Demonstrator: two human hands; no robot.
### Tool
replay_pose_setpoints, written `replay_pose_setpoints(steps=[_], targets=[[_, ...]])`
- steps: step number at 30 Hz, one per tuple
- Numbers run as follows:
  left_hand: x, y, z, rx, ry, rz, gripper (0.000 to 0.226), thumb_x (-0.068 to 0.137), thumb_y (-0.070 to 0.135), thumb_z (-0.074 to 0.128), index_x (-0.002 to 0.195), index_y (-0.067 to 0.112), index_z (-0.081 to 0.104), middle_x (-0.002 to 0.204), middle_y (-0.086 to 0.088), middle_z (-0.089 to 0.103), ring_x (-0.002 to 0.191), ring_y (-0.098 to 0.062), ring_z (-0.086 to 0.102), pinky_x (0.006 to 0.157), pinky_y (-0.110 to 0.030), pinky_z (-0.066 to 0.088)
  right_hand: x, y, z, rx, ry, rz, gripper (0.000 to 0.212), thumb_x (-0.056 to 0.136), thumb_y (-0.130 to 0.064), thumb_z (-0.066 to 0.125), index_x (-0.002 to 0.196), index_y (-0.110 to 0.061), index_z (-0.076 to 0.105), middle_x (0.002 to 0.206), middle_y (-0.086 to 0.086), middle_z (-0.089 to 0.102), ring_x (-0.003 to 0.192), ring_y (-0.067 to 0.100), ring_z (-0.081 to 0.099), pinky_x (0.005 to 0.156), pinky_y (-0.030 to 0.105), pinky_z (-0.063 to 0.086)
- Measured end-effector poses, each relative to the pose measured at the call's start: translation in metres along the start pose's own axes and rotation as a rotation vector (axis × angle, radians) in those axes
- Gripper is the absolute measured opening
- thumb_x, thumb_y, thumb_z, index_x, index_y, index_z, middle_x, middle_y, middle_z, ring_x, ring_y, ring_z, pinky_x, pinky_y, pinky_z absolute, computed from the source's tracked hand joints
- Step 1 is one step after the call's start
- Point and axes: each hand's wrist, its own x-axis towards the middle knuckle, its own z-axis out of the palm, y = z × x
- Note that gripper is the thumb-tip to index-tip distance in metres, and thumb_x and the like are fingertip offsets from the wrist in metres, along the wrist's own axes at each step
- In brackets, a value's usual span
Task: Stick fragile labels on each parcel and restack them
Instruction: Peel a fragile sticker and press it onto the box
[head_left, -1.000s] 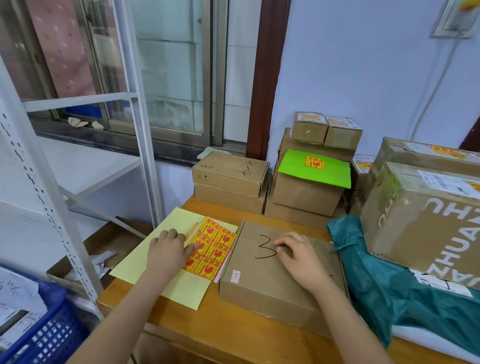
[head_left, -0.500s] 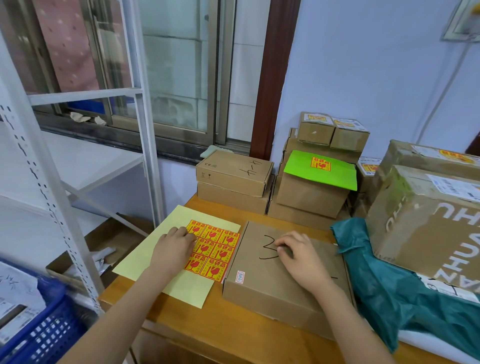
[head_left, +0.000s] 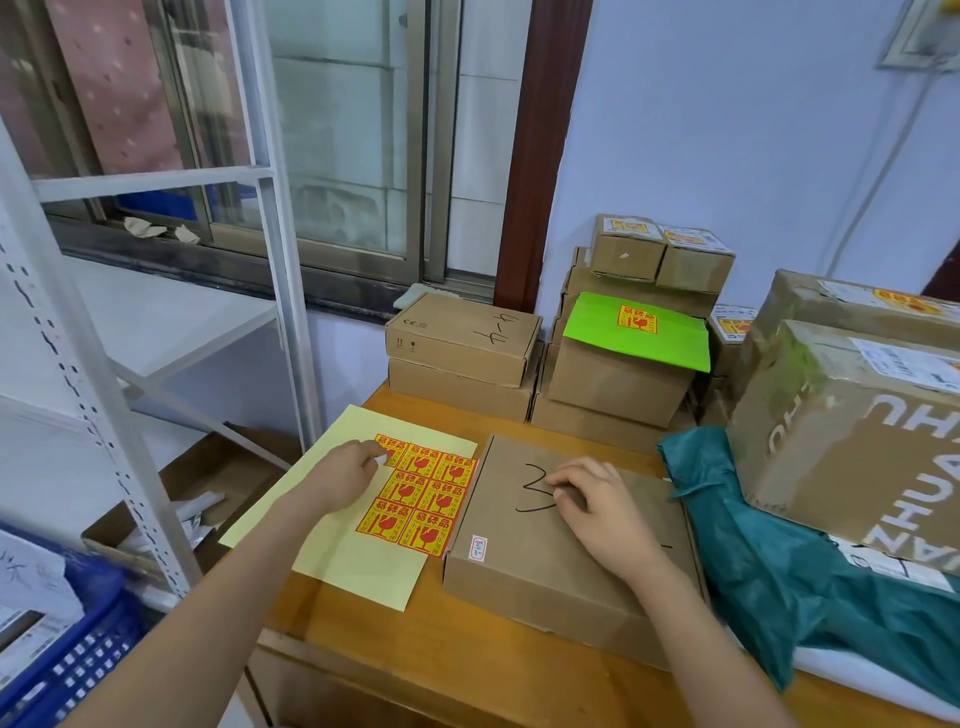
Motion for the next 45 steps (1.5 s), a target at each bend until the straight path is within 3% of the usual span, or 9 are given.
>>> replay_pose_setpoints(steps=[7,21,25,29,33,36,38,42,45], targets=[[-0.011,0.0,0.001,-0.292,0.211,-0.099,0.025,0.101,0.017,0.039,0.109,0.005,0.058,0.103,-0.01,0.062,0.089,-0.023,0.053,0.076,-0.032,0.04,0.0,0.001,-0.001,0.014,-0.005,0.002,0.022,0.095,-0.021,0.053,0.113,-0.022,0.065,0.108,-0.016,0.052,0.109,0.008,0.042,0.094,0.026,0.037],[-0.012,-0.014,-0.001,-0.915,0.443,-0.469,0.019,0.098,0.016,0.04,0.106,0.007,0.055,0.108,-0.017,0.057,0.1,-0.033,0.053,0.08,-0.039,0.042,-0.001,0.0,-0.002,0.025,-0.018,0.007,0.021,0.095,-0.022,0.053,0.112,-0.023,0.064,0.108,-0.016,0.052,0.108,0.006,0.041,0.092,0.023,0.035],[-0.011,-0.01,-0.005,-1.034,0.503,-0.503,0.017,0.097,0.012,0.039,0.1,0.005,0.054,0.103,-0.015,0.053,0.097,-0.029,0.049,0.079,-0.037,0.04,-0.001,0.0,-0.002,0.027,-0.023,0.015,0.021,0.095,-0.022,0.052,0.112,-0.024,0.064,0.108,-0.016,0.052,0.109,0.005,0.041,0.093,0.023,0.035],[-0.018,0.014,-0.01,-1.137,0.538,-0.428,0.015,0.098,0.008,0.039,0.095,0.001,0.052,0.11,-0.014,0.054,0.1,-0.024,0.051,0.083,-0.031,0.045,-0.001,-0.002,-0.003,0.032,-0.017,0.015,0.021,0.095,-0.021,0.052,0.112,-0.023,0.064,0.108,-0.015,0.052,0.11,0.006,0.043,0.093,0.021,0.034],[-0.036,0.065,-0.015,-1.137,0.509,-0.284,0.018,0.1,0.01,0.038,0.091,0.004,0.052,0.092,-0.005,0.052,0.091,-0.021,0.053,0.082,-0.033,0.047,-0.005,-0.013,-0.006,0.102,0.129,-0.017,0.018,0.095,-0.013,0.052,0.105,-0.017,0.065,0.103,-0.011,0.055,0.103,0.007,0.05,0.089,0.022,0.041],[-0.049,0.102,-0.011,-1.058,0.479,-0.181,0.02,0.1,0.014,0.039,0.087,0.012,0.054,0.081,-0.001,0.051,0.074,-0.016,0.052,0.069,-0.03,0.044,-0.012,-0.029,-0.012,0.229,0.162,-0.034,0.016,0.094,-0.012,0.053,0.101,-0.018,0.067,0.096,-0.013,0.057,0.095,-0.003,0.052,0.081,0.012,0.041],[-0.055,0.124,-0.003,-0.966,0.476,-0.106,0.018,0.098,0.012,0.041,0.088,0.014,0.056,0.08,0.0,0.053,0.075,-0.018,0.051,0.063,-0.029,0.04,-0.016,-0.039,-0.015,0.359,0.122,-0.009,0.017,0.094,-0.011,0.054,0.101,-0.019,0.067,0.095,-0.012,0.059,0.091,-0.005,0.051,0.077,0.008,0.04],[-0.069,0.163,0.015,-0.8,0.48,0.106,0.017,0.093,0.006,0.048,0.085,0.018,0.057,0.08,0.004,0.057,0.072,-0.006,0.05,0.058,-0.012,0.036,-0.021,-0.043,-0.017,0.556,0.091,0.09,0.019,0.095,-0.016,0.054,0.108,-0.028,0.062,0.106,-0.01,0.062,0.093,-0.006,0.054,0.091,0.015,0.042],[-0.081,0.181,0.029,-0.646,0.464,0.297,0.025,0.093,0.01,0.051,0.081,0.032,0.055,0.083,0.01,0.056,0.075,-0.001,0.051,0.064,-0.013,0.038,-0.027,-0.039,-0.02,0.75,0.08,0.167,0.021,0.097,-0.019,0.051,0.114,-0.029,0.058,0.115,-0.012,0.063,0.106,-0.002,0.058,0.098,0.023,0.046]])
